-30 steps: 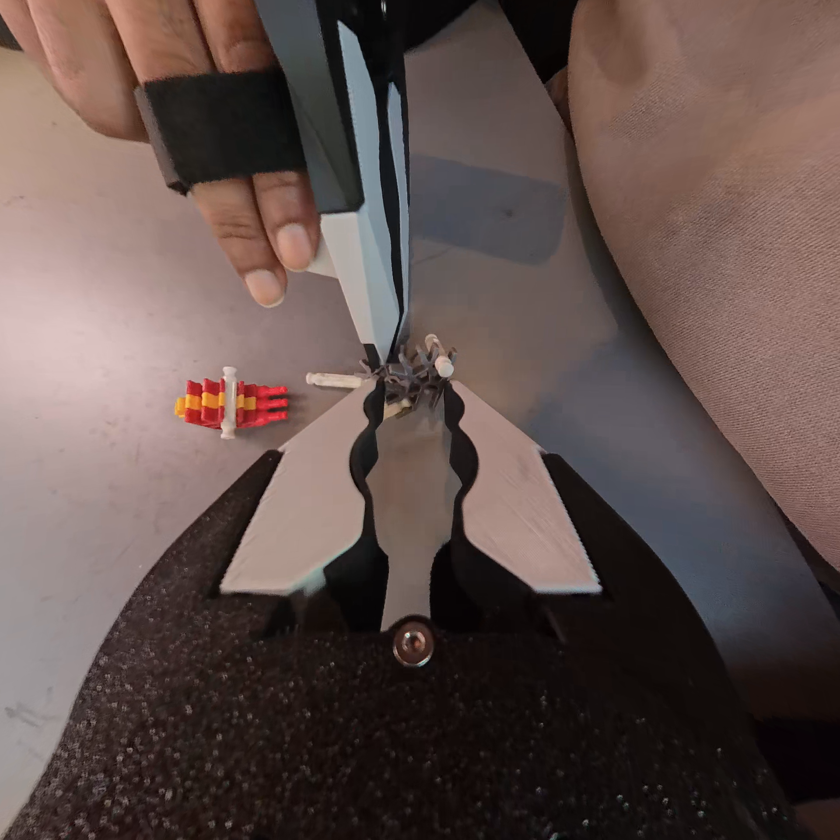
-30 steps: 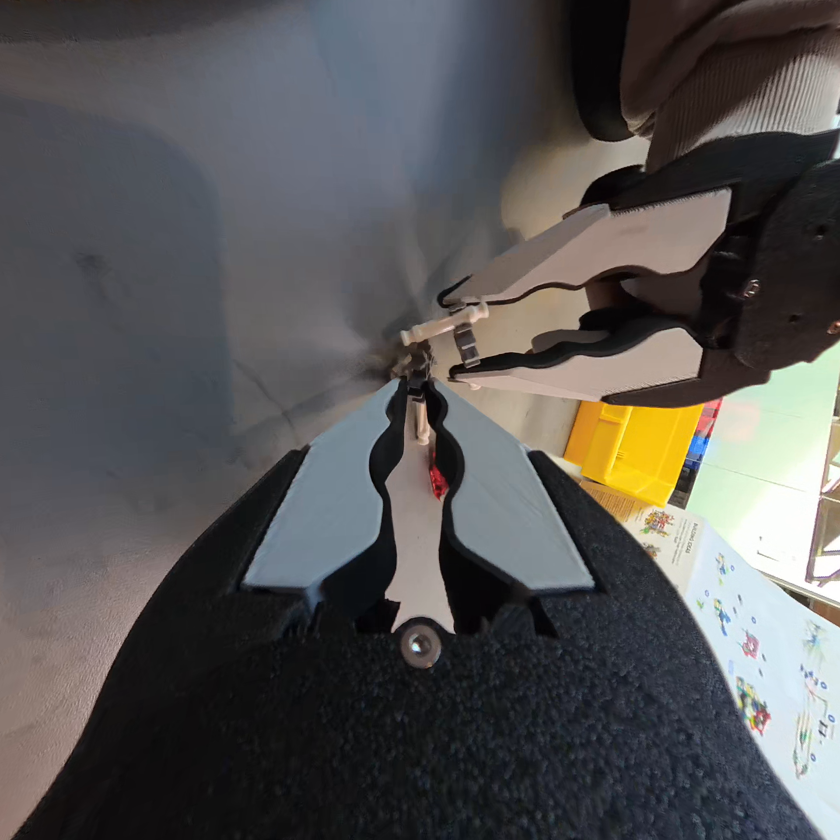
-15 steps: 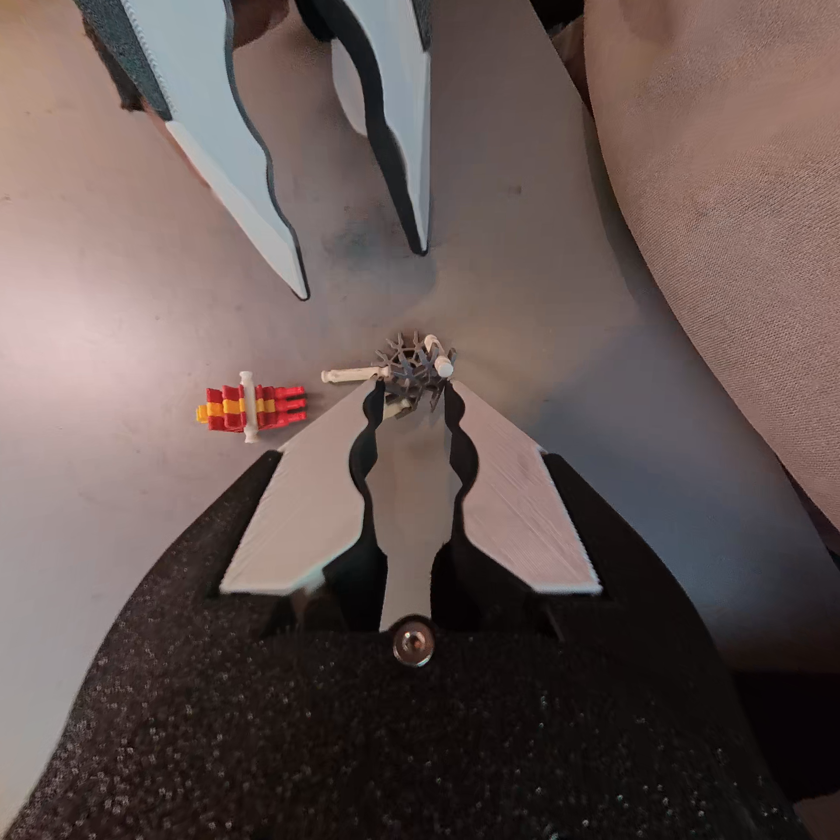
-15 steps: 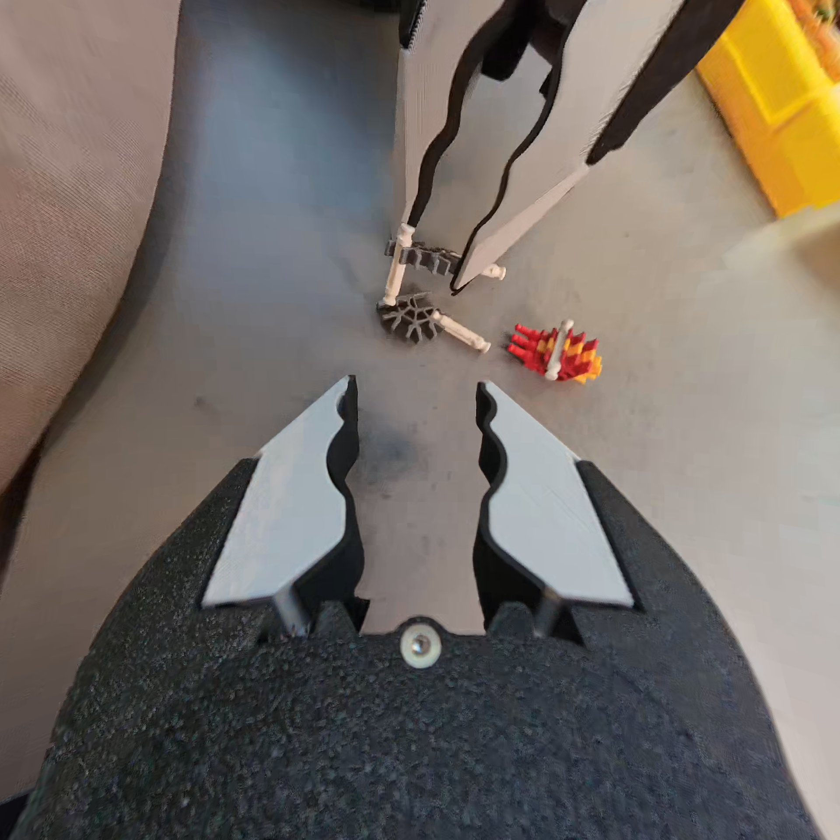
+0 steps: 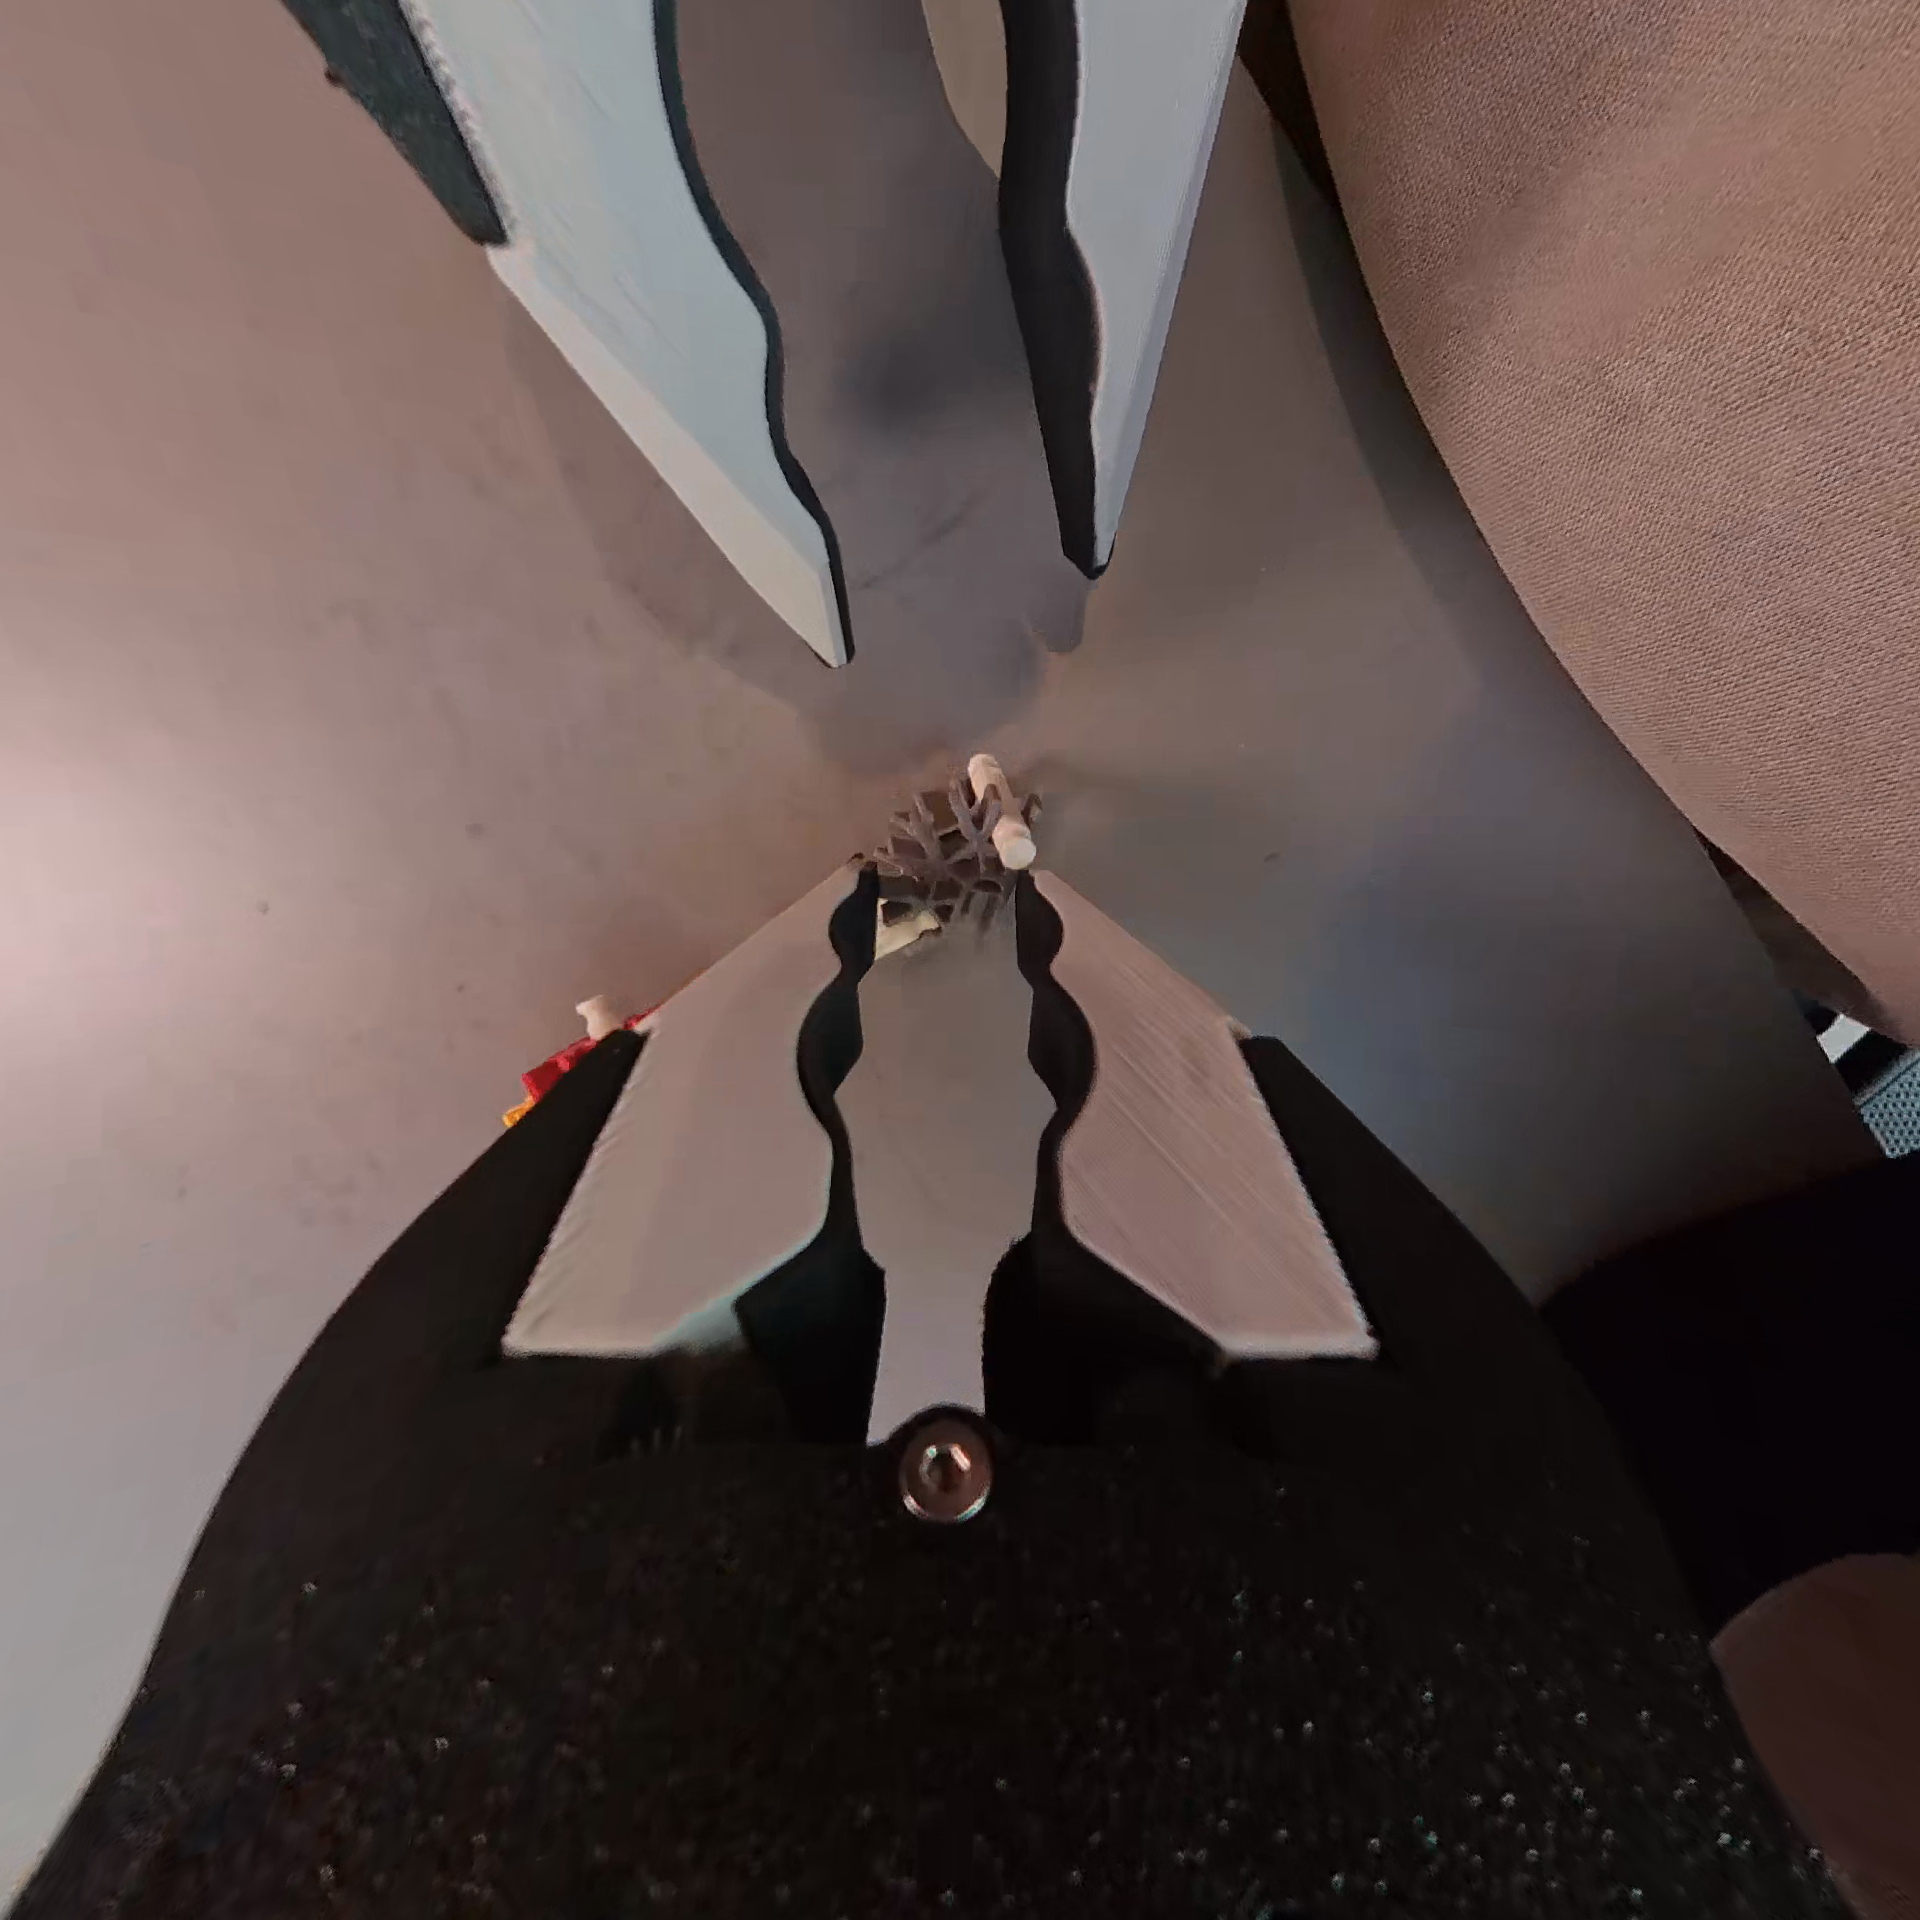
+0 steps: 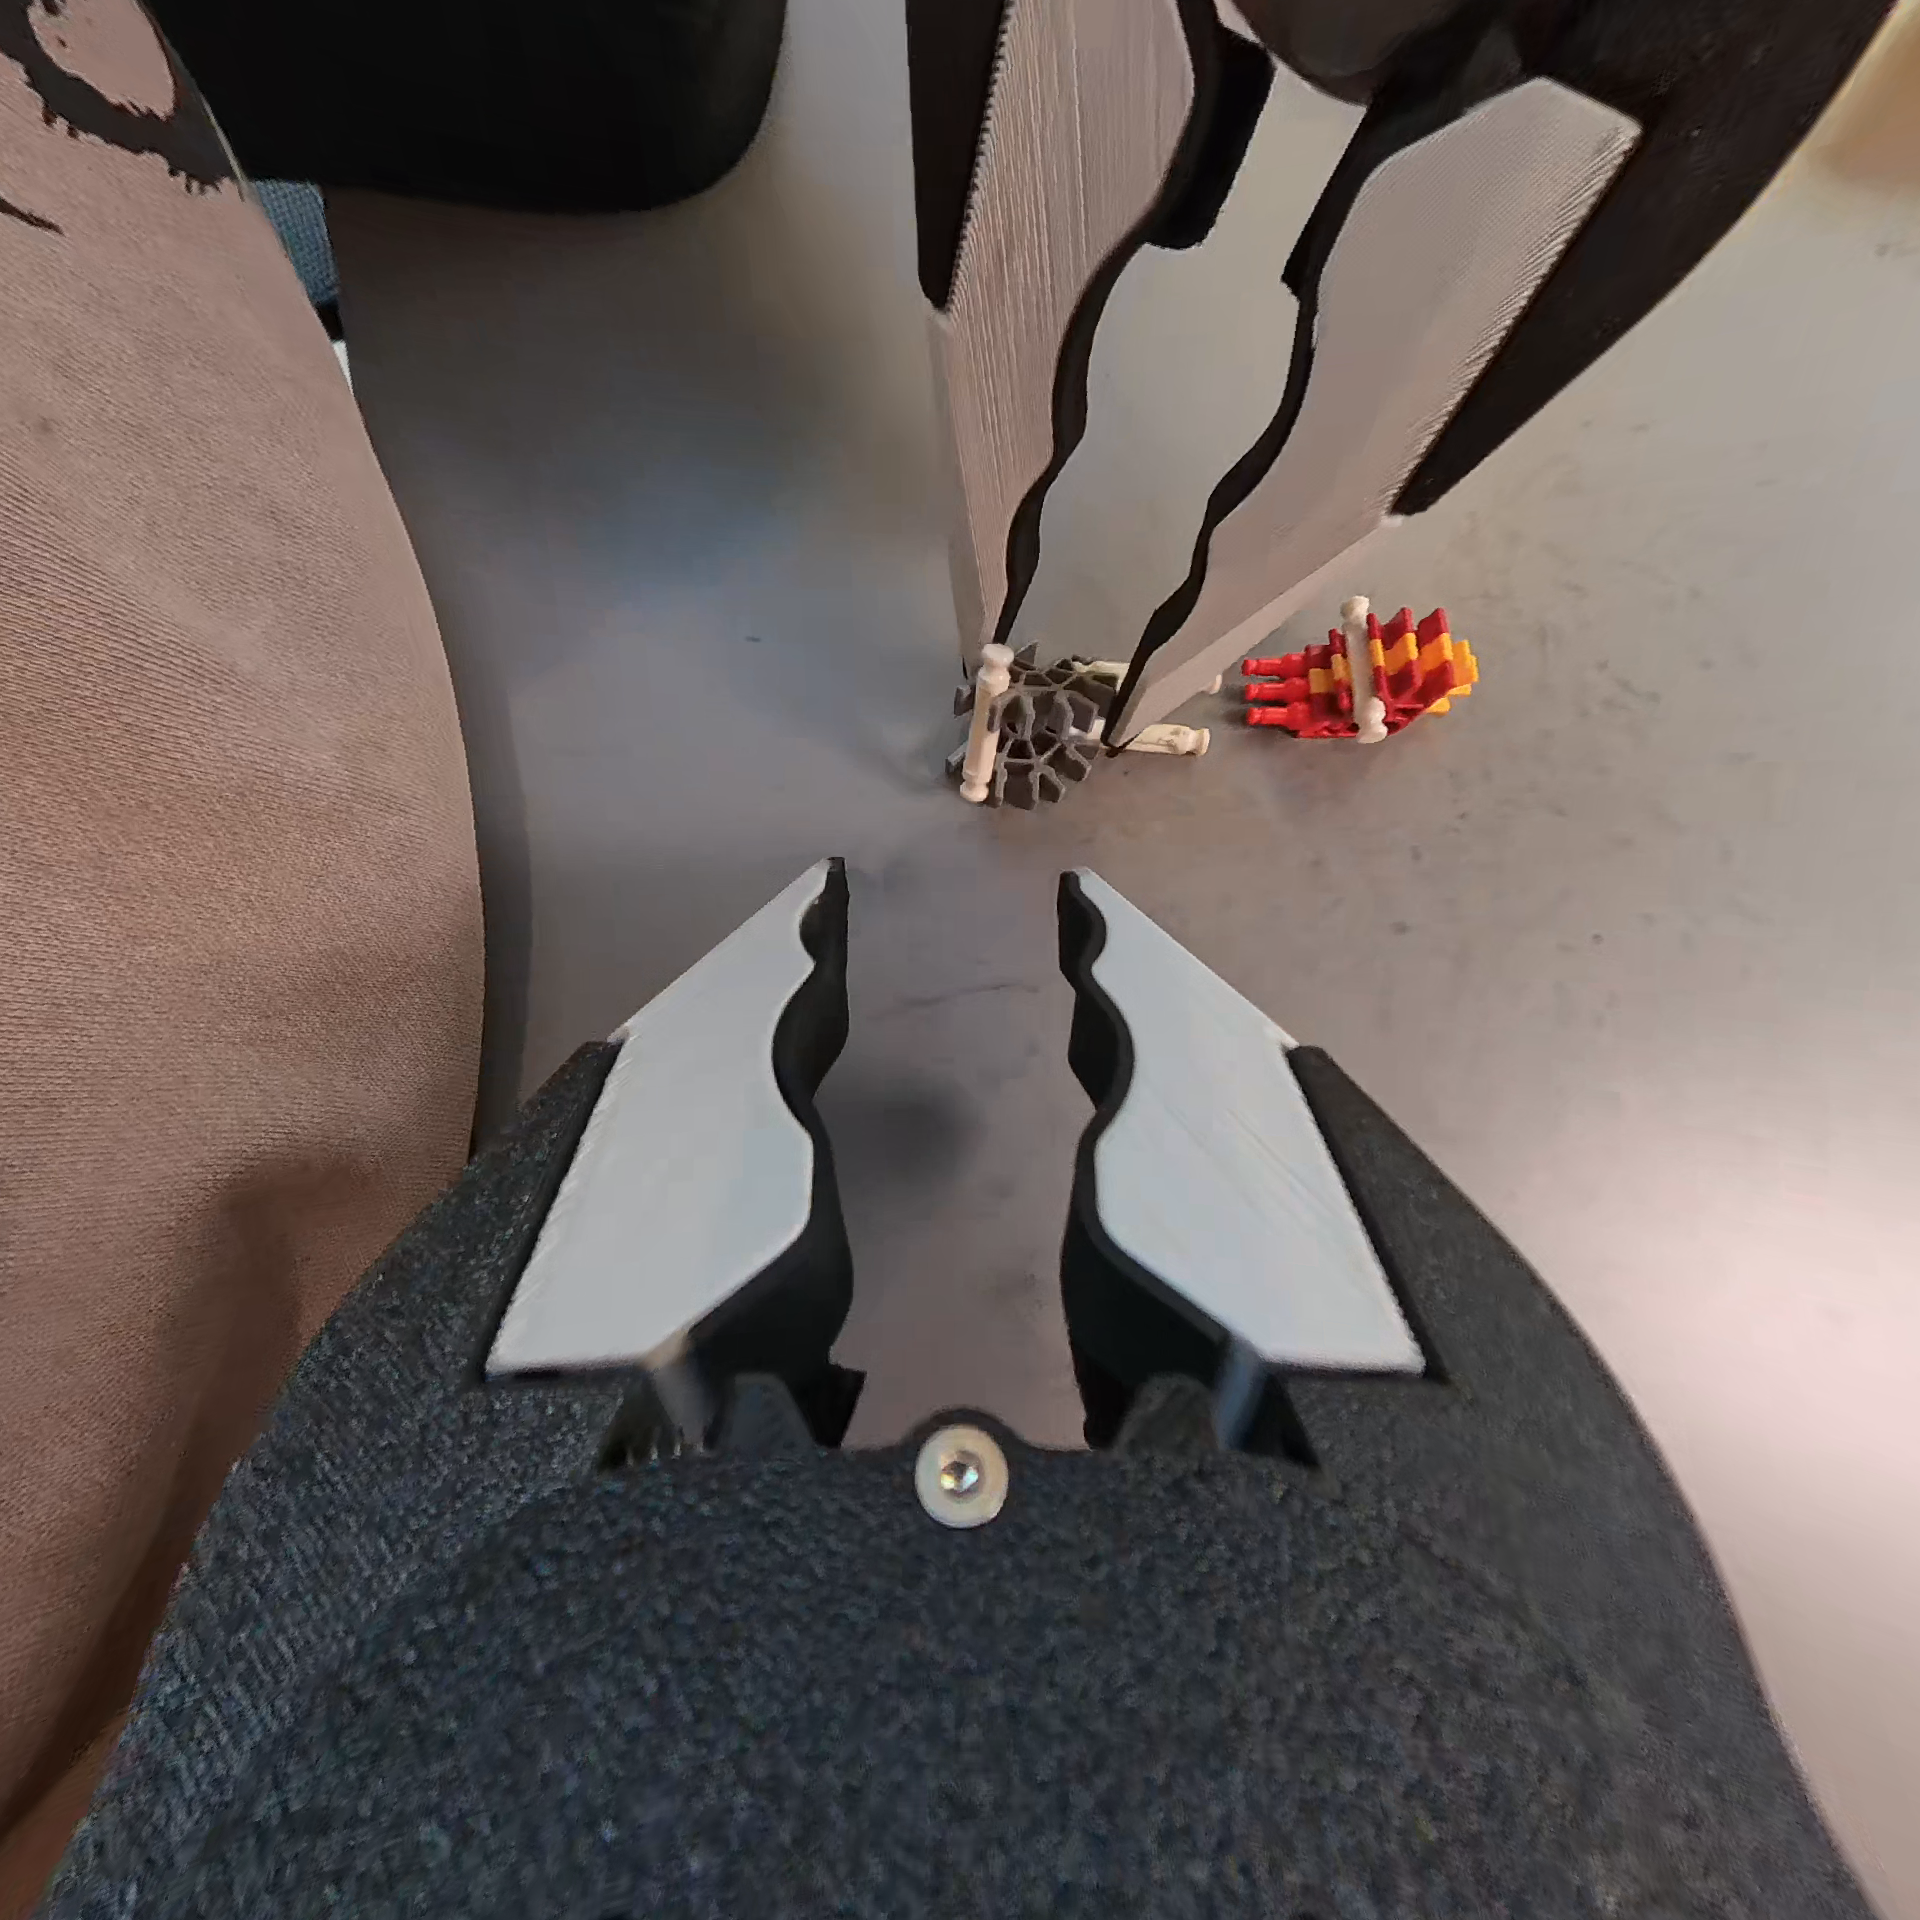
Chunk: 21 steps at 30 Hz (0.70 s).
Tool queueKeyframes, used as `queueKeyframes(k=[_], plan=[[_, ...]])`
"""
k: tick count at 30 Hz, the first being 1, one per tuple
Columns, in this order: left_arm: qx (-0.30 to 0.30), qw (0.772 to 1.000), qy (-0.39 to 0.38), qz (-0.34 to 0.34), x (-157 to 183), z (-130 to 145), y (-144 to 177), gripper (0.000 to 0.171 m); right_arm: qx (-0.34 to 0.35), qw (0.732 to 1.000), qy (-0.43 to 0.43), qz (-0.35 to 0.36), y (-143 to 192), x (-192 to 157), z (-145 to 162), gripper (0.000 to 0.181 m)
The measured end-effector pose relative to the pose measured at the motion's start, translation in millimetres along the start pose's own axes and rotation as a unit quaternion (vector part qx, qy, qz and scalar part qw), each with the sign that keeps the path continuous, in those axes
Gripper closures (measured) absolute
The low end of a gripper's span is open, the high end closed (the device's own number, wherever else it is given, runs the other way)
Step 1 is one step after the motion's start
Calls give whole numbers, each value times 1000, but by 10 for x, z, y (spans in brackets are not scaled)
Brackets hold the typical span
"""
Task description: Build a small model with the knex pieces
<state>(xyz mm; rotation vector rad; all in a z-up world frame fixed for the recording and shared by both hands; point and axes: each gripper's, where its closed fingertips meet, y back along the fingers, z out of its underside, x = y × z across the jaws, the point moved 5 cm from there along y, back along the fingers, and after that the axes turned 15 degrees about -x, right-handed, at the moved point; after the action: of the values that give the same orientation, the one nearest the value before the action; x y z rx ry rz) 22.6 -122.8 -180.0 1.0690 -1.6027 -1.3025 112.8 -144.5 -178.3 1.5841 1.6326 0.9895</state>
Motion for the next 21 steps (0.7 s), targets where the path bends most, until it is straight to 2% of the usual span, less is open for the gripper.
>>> queueKeyframes(k=[8, 13, 21], plan=[[-18, 999, -25, 30, -28, -24, -5, 145, 0, 999, -24, 39, -11, 5, 4, 144], [6, 999, -15, 33, -35, 3, 32, 140, -5, 999, -31, 33, -73, 39, -39, 145], [47, 998, 43, -3, 22, 278, 167, 142, -20, 999, -28, 25, -131, 84, -50, 150]])
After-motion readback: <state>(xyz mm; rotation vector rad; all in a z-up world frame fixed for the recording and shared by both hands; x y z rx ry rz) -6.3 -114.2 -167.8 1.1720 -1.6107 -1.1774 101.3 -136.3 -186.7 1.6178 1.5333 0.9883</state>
